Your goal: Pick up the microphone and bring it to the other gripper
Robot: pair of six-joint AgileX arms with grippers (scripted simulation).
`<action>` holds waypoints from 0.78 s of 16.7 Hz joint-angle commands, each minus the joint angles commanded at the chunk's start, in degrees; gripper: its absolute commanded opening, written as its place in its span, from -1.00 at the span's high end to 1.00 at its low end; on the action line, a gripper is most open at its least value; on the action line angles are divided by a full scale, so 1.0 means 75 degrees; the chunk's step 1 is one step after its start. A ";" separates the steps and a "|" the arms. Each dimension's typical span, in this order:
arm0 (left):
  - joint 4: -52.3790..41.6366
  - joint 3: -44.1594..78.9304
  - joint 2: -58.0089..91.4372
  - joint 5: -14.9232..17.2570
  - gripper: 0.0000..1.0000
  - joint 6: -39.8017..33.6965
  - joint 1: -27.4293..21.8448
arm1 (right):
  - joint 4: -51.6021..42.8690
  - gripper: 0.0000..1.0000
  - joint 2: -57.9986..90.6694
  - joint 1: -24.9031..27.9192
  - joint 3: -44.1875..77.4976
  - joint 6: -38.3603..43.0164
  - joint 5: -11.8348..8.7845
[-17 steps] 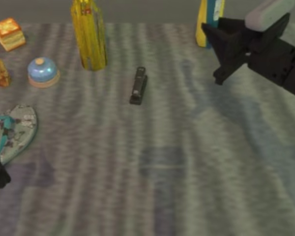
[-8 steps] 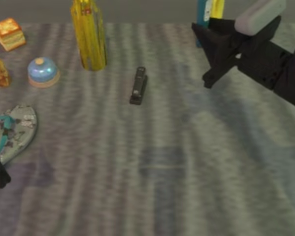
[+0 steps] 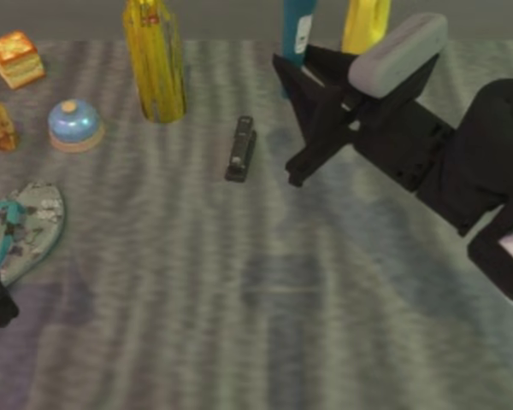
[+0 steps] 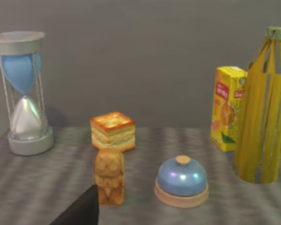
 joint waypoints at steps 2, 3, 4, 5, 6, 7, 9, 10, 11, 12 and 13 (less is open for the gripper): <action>0.0000 0.0000 0.0000 0.0000 -1.00 0.0000 0.0000 | 0.0000 1.00 0.0000 0.0000 0.0000 0.0000 0.0000; 0.0000 0.0000 0.0000 0.0000 -1.00 0.0000 0.0000 | -0.0017 1.00 0.0037 -0.0029 0.0028 0.0014 -0.0030; 0.0000 0.0000 0.0000 0.0000 -1.00 0.0000 0.0000 | -0.0012 1.00 0.0027 -0.0022 0.0023 0.0011 -0.0024; 0.0000 0.0000 0.0000 0.0000 -1.00 0.0000 0.0000 | -0.0009 1.00 0.0016 -0.0012 0.0009 0.0006 -0.0012; 0.0000 0.0000 0.0000 0.0000 -1.00 0.0000 0.0000 | -0.0001 1.00 0.0002 -0.0001 0.0000 0.0001 -0.0001; 0.0000 0.0000 0.0000 0.0000 -1.00 0.0000 0.0000 | 0.0000 1.00 0.0000 0.0000 0.0000 0.0000 0.0000; 0.0000 0.0000 0.0000 0.0000 -1.00 0.0000 0.0000 | 0.0000 1.00 0.0000 0.0000 0.0000 0.0000 0.0000; 0.0004 0.0009 0.0012 0.0011 -1.00 0.0002 -0.0004 | 0.0000 1.00 0.0000 0.0000 0.0000 0.0000 0.0000; 0.0037 0.0071 0.0099 0.0091 -1.00 0.0014 -0.0037 | 0.0000 1.00 0.0000 0.0000 0.0000 0.0000 0.0000; 0.0098 0.0187 0.0265 0.0235 -1.00 0.0036 -0.0094 | 0.0000 1.00 0.0000 0.0000 0.0000 0.0000 0.0000; 0.0186 0.0352 0.0511 0.0434 -1.00 0.0066 -0.0171 | 0.0000 1.00 0.0000 0.0000 0.0000 0.0000 0.0000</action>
